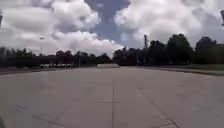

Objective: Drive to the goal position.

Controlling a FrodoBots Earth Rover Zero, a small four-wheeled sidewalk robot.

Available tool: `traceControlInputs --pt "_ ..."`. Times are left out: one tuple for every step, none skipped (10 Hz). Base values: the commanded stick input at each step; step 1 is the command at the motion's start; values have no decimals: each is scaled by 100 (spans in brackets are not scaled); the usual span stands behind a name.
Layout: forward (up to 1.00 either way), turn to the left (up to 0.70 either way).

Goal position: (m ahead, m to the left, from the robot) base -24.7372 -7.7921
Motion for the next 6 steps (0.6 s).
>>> traceControlInputs --pt "0 -72" --pt "0 -72" --pt "0 -72" --pt "0 -73" --pt "0 -72" --pt "0 -72"
